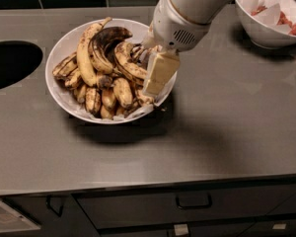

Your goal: Pick banana from white bowl

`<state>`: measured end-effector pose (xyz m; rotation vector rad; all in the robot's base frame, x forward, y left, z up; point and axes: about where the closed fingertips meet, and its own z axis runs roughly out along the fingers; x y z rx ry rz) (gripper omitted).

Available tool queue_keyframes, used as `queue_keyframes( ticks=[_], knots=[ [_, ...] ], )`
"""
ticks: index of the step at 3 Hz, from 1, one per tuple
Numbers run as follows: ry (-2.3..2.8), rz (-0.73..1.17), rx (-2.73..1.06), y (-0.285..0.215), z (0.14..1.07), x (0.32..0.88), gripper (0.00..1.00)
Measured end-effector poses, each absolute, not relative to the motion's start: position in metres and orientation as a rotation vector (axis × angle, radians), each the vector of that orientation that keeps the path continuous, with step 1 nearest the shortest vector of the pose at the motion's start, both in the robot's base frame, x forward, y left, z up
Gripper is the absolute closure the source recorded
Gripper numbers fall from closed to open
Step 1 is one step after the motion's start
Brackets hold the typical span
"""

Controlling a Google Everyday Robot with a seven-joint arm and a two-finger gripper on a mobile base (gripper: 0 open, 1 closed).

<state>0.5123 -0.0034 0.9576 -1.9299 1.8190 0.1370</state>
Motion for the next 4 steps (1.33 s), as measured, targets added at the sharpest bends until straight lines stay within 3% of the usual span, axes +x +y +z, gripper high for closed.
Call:
queue_keyframes(
  ticks=[1,4],
  knots=[
    [1.825,0.144,-1.925,-0.003,0.956,0.513,0.35],
    [1.828,0.182,-1.946,0.005,0.943,0.516,0.34]
  ],
)
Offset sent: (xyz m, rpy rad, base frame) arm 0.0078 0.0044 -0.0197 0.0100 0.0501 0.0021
